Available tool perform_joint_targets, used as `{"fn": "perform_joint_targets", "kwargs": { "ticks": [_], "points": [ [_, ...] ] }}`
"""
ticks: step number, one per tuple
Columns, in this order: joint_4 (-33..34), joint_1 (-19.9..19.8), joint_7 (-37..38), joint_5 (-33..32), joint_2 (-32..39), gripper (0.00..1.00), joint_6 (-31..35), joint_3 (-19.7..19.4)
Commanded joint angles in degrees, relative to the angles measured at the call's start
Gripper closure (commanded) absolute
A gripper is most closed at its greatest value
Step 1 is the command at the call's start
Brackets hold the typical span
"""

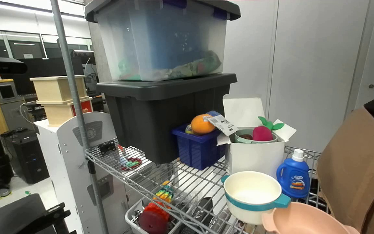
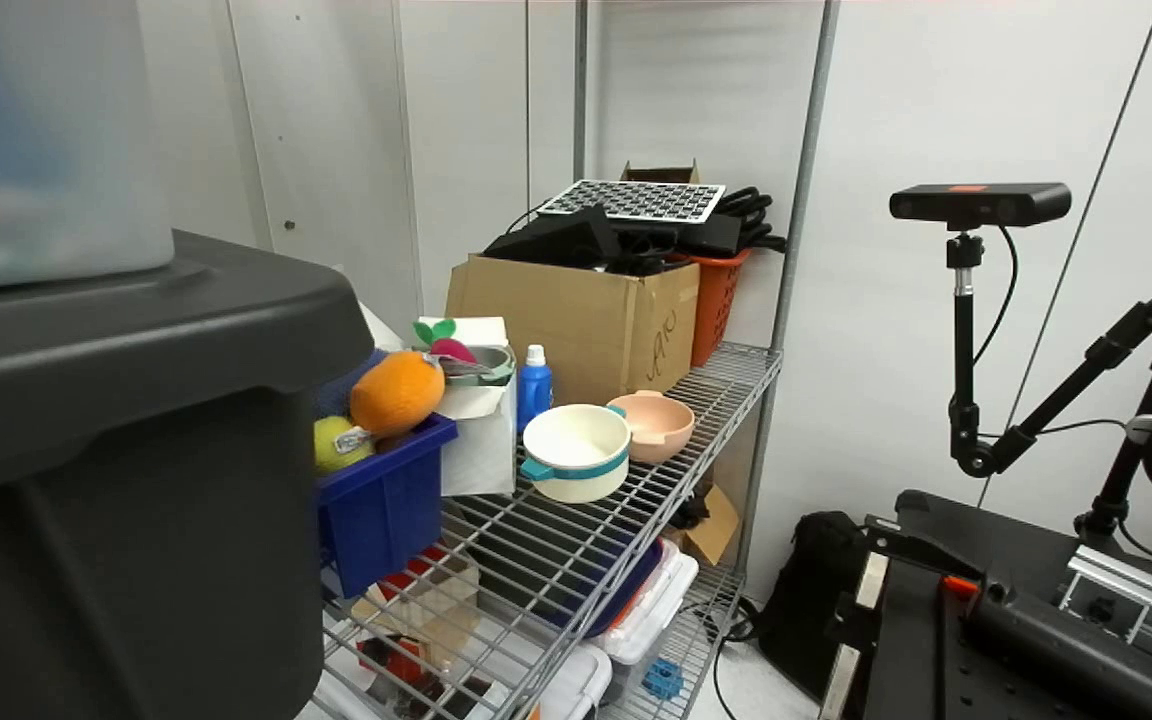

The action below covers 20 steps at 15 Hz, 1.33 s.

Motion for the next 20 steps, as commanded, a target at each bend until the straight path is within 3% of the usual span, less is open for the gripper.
{"fn": "perform_joint_targets", "kwargs": {
  "ticks": [1,20],
  "points": [
    [0.1,0.7,0.3,-0.4,0.1,0.00,-0.2,-0.6],
    [-1.0,0.6,0.9,-1.1,0.7,0.00,1.4,-0.1]
  ]
}}
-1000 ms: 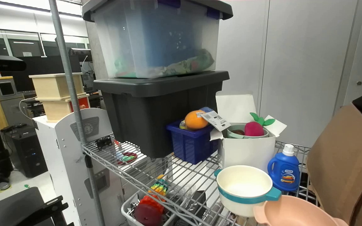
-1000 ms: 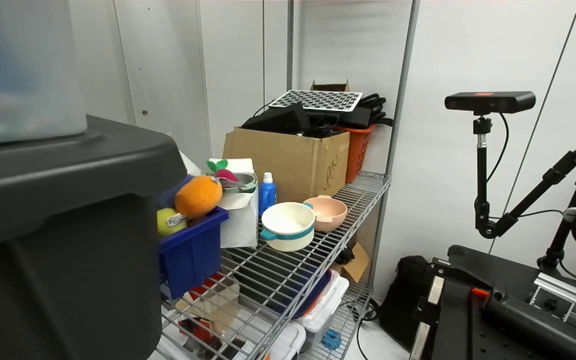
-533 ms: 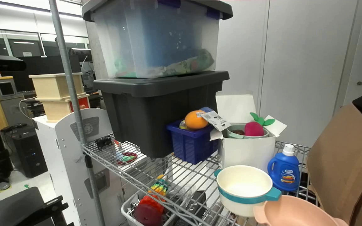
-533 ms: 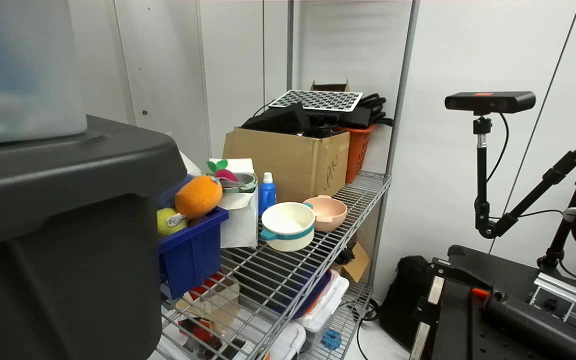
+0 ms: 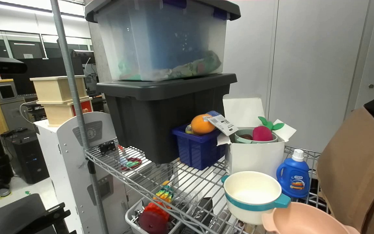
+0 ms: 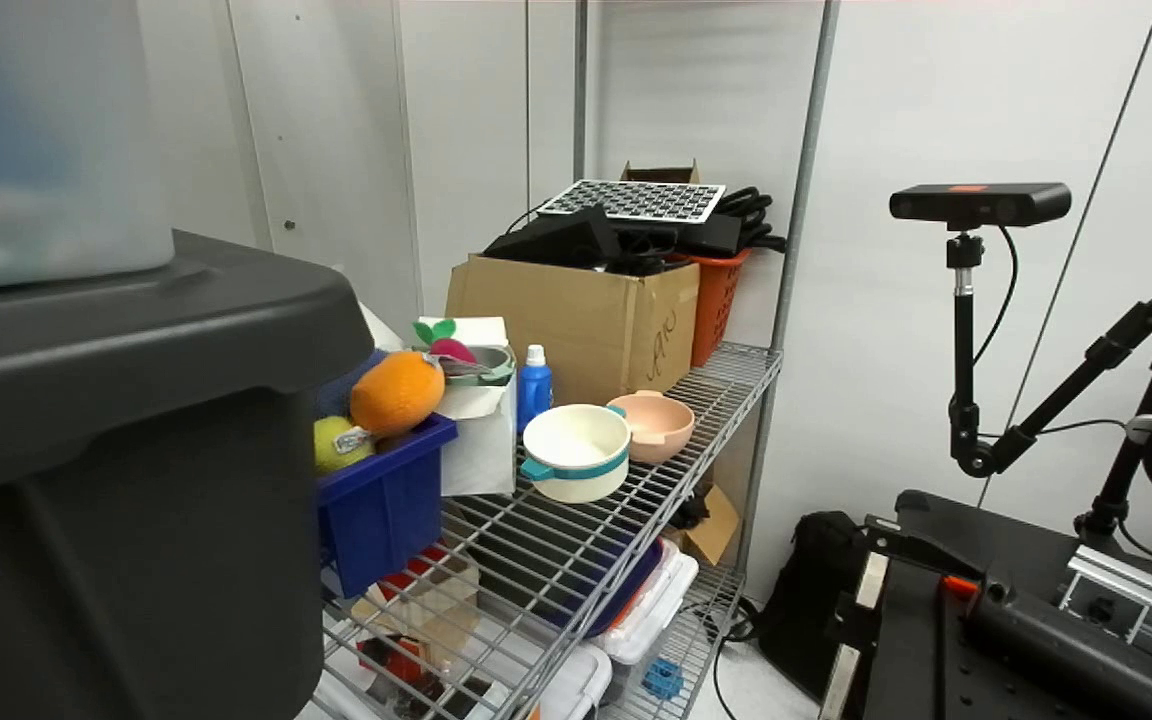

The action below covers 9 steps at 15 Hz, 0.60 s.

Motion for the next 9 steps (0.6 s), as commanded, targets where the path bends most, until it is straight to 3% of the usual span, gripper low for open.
{"fn": "perform_joint_targets", "kwargs": {
  "ticks": [1,9],
  "points": [
    [-1.2,0.6,0.9,-1.1,0.9,0.00,2.0,0.0],
    [-2.3,2.8,1.1,0.3,9.5,0.00,7.2,0.2]
  ]
}}
